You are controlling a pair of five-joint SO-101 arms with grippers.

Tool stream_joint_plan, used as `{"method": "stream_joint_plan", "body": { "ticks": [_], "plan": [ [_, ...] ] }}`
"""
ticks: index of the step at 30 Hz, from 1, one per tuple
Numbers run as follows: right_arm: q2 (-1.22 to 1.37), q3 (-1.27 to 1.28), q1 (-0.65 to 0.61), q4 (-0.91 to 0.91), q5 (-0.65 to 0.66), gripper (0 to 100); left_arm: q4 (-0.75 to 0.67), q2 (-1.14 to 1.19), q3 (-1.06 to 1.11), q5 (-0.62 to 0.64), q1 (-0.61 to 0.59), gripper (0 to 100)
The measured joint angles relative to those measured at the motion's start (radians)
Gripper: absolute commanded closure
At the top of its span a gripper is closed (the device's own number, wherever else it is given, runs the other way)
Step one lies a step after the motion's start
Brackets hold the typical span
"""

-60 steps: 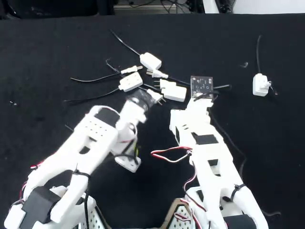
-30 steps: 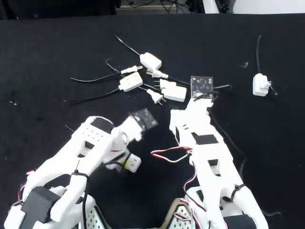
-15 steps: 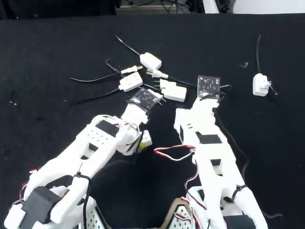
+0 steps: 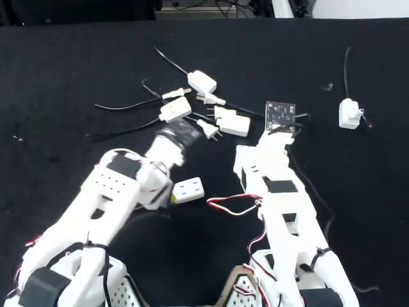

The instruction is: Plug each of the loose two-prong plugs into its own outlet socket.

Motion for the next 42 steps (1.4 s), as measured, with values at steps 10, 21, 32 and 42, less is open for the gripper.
{"method": "stream_joint_plan", "body": {
  "ticks": [10,21,32,42],
  "plan": [
    [0.0,0.0,0.0,0.0,0.0,74.4,-0.219,-0.012,0.175,0.089,-0.075,75],
    [0.0,0.0,0.0,0.0,0.0,74.4,-0.428,-0.012,0.236,0.143,-0.044,75],
    [0.0,0.0,0.0,0.0,0.0,74.4,-0.434,-0.018,0.235,0.152,0.031,75],
    [0.0,0.0,0.0,0.0,0.0,74.4,-0.219,-0.018,0.031,0.152,-0.112,75]
  ]
}}
